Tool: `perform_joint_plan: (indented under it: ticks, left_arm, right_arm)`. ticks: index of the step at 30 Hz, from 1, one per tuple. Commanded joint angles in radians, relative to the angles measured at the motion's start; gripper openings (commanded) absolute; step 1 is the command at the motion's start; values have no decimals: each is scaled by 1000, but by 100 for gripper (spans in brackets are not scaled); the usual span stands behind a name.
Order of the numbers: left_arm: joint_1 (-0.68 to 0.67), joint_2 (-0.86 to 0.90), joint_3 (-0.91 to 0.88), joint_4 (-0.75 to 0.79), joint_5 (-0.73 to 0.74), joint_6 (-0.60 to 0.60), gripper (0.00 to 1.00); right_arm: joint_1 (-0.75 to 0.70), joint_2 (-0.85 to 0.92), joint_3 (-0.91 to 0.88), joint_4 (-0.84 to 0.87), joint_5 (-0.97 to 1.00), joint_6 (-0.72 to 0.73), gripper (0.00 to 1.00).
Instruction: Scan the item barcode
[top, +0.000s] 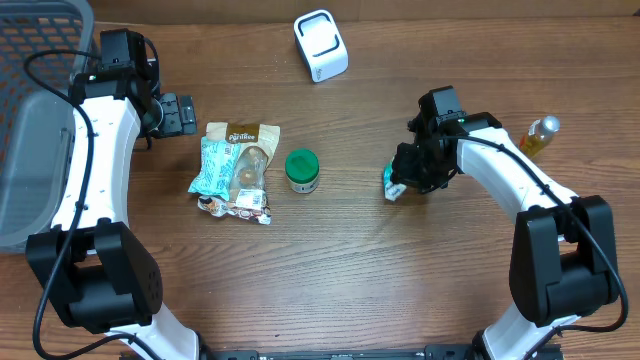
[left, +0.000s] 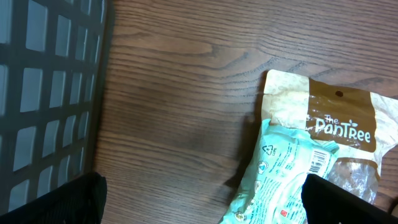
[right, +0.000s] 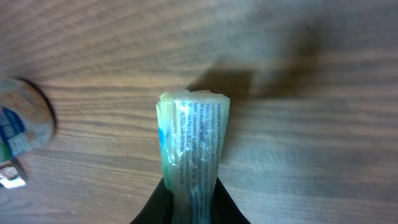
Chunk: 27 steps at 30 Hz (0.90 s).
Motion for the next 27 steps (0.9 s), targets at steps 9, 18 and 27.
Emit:
perform_joint_plan:
  ticks: [9,18,27]
  left_arm:
    - [-3,-19,18,1,5,19,100]
    - [-3,-19,18,1,5,19,100]
    - [-3,-19,18,1,5,19,100]
  right_arm:
    - [3,-29,-47,52,126,3,42]
    - [3,-29,-47,48,271,3,50]
    - [39,-29,71,-77,284,-8,51]
